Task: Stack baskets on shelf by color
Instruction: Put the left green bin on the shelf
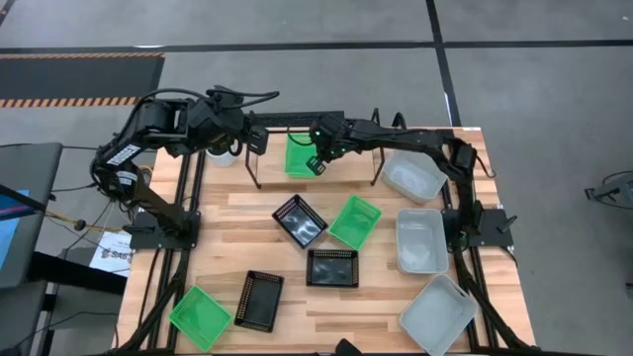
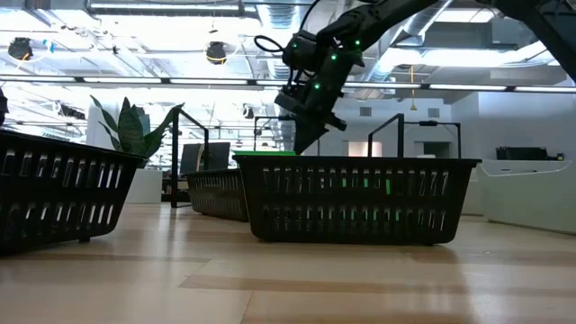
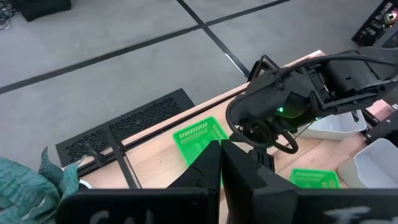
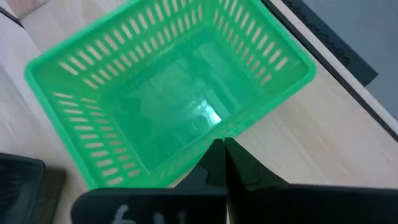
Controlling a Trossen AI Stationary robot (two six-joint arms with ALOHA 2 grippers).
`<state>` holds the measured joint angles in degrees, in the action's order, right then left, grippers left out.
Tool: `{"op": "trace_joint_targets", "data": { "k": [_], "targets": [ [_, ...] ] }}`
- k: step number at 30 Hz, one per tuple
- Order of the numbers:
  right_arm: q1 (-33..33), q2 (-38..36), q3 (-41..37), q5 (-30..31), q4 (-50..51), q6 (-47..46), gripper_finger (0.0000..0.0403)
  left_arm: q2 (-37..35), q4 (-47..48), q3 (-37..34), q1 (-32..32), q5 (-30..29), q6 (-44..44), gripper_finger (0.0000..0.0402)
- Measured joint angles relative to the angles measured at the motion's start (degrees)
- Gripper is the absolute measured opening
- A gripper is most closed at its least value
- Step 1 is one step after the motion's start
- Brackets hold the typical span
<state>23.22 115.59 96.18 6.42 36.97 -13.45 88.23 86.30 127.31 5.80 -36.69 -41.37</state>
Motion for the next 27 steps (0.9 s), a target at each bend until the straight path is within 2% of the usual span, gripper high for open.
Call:
{"op": "trace_joint_targets", "data": {
  "k": [3,6,8,13,16,18,27],
  "targets": [
    [0.4,0.0,0.0,-0.2,-0.5,0.6,0.0011,0.0,0.0,0.0,0.0,0.0,0.0,0.0000],
    [0.4,0.0,0.0,-1.7,-6.3,4.7,0.0011,0.0,0.0,0.0,0.0,0.0,0.1,0.0000],
    [0.4,0.0,0.2,-1.9,-8.3,4.2,0.0011,0.0,0.0,0.0,0.0,0.0,0.1,0.0000],
    [0.4,-0.1,4.7,-1.3,0.1,2.3,0.0012,0.0,0.2,0.0,0.0,0.3,0.1,0.0000],
    [0.6,-0.2,7.9,2.4,9.1,2.8,0.0011,0.0,0.3,0.0,0.0,0.3,0.1,0.0000],
    [0.9,-0.2,8.3,4.0,11.6,2.8,0.0007,0.0,0.3,0.0,0.0,0.3,0.1,0.0000],
    [3.1,0.0,1.3,4.1,10.1,1.5,0.0006,0.0,0.3,0.0,0.0,0.2,0.0,0.0000]
  ]
}}
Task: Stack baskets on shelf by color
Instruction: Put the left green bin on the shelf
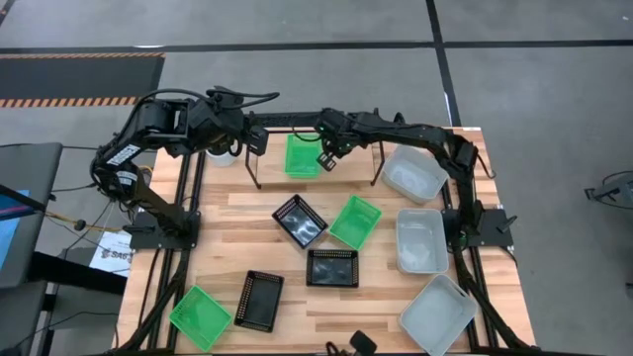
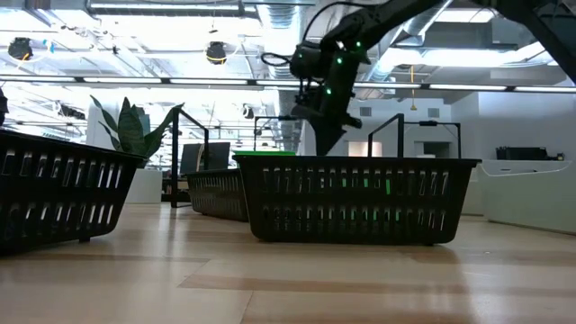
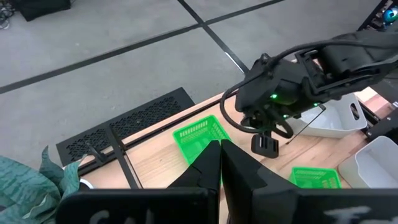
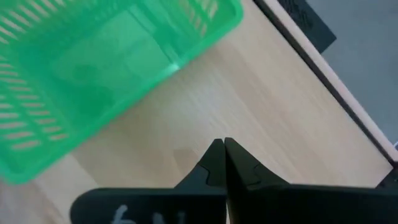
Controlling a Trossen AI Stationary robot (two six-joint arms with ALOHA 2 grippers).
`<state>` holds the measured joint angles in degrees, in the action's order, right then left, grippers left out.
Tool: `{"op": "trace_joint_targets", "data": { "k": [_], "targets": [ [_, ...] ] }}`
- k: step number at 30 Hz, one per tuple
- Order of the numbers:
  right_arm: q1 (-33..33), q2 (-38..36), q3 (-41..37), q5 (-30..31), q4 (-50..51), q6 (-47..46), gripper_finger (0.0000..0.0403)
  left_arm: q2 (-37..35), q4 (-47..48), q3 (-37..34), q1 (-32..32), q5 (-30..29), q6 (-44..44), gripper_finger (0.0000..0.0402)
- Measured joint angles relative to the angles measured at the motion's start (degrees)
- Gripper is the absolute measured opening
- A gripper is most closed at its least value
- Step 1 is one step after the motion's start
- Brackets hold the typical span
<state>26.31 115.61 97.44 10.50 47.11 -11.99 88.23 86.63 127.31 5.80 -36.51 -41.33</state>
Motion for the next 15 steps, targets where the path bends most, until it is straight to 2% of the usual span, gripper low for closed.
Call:
{"op": "trace_joint_targets", "data": {
  "k": [11,15],
  "targets": [
    [0.3,0.0,-1.8,-1.2,-9.7,-0.2,0.0007,0.0,0.0,0.0,0.0,-0.1,0.0,0.0000],
    [0.3,0.0,-1.8,-1.2,-9.2,-0.1,0.0007,0.0,0.0,0.0,0.0,-0.2,-0.1,0.0000]
  ]
}}
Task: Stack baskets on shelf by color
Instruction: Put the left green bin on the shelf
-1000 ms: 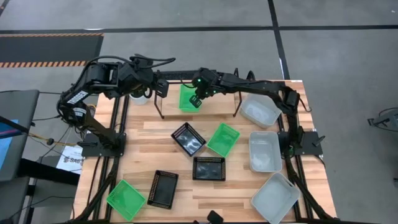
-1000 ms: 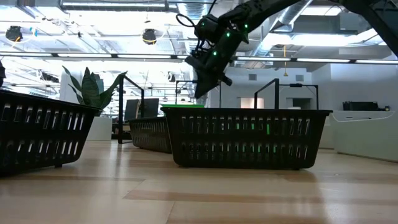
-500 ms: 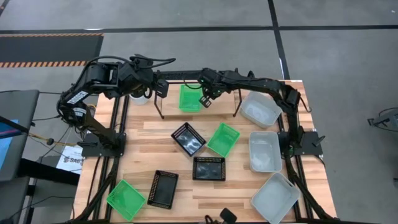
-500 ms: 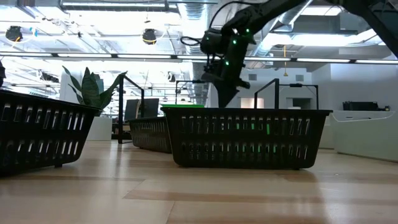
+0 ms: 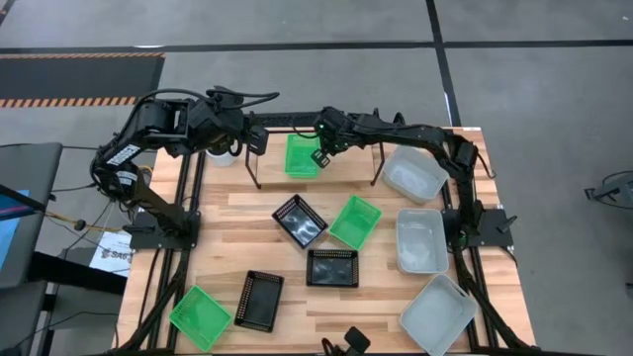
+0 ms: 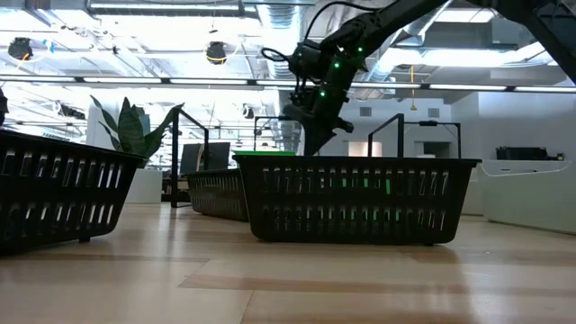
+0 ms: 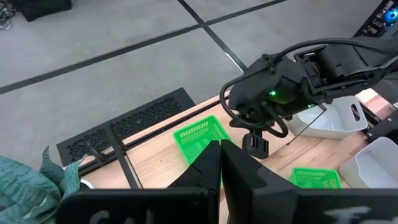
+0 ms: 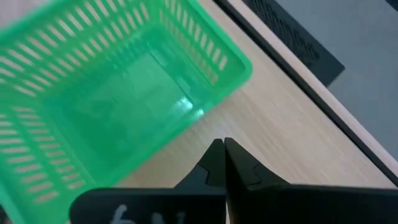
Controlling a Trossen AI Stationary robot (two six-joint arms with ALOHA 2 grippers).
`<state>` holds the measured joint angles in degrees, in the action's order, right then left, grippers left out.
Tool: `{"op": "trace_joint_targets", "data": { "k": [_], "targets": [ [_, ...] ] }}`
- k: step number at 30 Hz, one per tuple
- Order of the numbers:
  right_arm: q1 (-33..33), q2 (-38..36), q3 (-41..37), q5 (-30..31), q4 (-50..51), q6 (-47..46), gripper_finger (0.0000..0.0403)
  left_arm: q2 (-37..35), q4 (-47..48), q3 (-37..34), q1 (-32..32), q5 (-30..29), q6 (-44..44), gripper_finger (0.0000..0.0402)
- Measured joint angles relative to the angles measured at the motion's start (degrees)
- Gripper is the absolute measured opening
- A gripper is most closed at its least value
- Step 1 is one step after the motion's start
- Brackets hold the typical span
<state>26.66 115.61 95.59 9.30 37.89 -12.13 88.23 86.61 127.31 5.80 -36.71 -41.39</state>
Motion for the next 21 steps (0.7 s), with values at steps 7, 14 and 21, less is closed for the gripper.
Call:
{"op": "trace_joint_targets", "data": {
  "k": [7,14,21],
  "targets": [
    [1.1,0.0,-3.2,1.2,-3.8,0.6,0.0008,0.0,0.0,0.0,0.0,0.0,0.0,0.0000],
    [5.1,0.0,-4.1,-0.2,-4.0,0.6,0.0008,0.0,0.0,0.0,0.0,0.3,0.4,0.0000],
    [5.7,2.6,-4.0,-3.2,-6.7,2.4,0.0004,0.0,0.0,0.0,0.0,0.3,0.5,0.0000]
  ]
}}
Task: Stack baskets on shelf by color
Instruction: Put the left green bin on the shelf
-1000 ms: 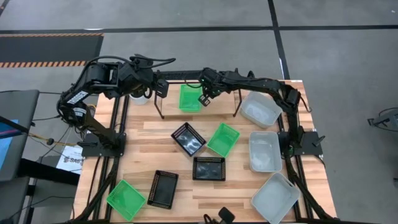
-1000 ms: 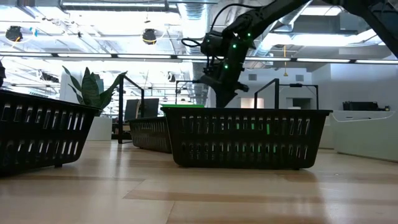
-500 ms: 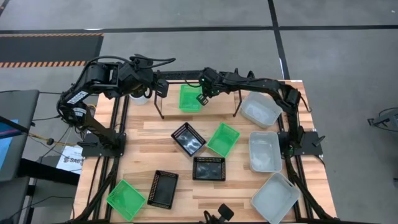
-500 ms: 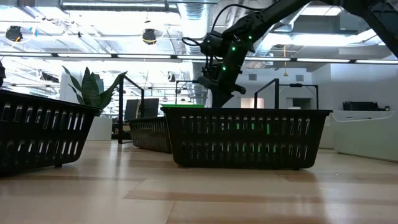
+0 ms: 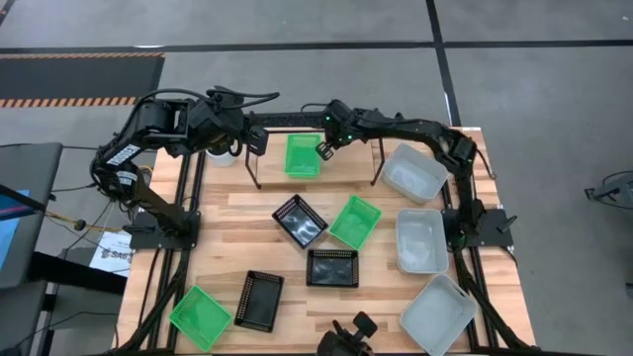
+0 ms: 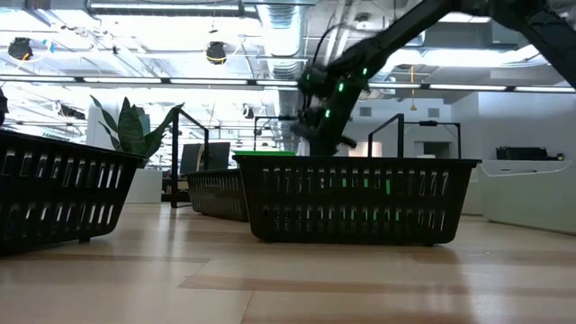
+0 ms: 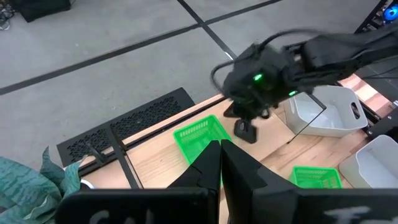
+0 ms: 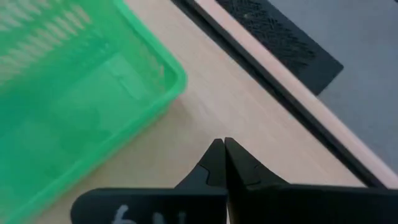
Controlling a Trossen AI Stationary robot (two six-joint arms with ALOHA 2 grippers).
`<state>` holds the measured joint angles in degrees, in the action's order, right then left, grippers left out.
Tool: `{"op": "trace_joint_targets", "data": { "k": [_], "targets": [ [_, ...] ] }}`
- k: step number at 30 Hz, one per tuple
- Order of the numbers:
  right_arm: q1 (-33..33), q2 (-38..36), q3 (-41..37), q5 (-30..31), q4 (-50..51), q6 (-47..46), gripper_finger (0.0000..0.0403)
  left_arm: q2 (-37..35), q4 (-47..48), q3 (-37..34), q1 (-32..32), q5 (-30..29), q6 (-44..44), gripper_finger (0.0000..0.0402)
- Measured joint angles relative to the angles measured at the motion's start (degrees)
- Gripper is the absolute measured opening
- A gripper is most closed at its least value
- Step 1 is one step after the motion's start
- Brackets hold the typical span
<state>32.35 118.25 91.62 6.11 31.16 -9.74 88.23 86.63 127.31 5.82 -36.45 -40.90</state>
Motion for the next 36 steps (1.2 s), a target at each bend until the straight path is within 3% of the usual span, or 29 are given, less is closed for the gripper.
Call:
{"op": "trace_joint_targets", "data": {
  "k": [4,16,36],
  "targets": [
    [1.1,1.2,1.7,0.2,0.3,1.2,0.0003,0.0,0.0,0.0,0.0,0.0,0.5,0.0000],
    [-0.6,2.1,5.3,-0.8,16.0,3.8,0.0005,0.0,-0.1,0.0,0.0,-0.1,0.9,0.0000],
    [-10.4,3.0,6.8,-2.3,3.1,5.3,0.0006,0.0,-0.2,0.0,0.0,0.0,0.6,0.0000]
  ]
}}
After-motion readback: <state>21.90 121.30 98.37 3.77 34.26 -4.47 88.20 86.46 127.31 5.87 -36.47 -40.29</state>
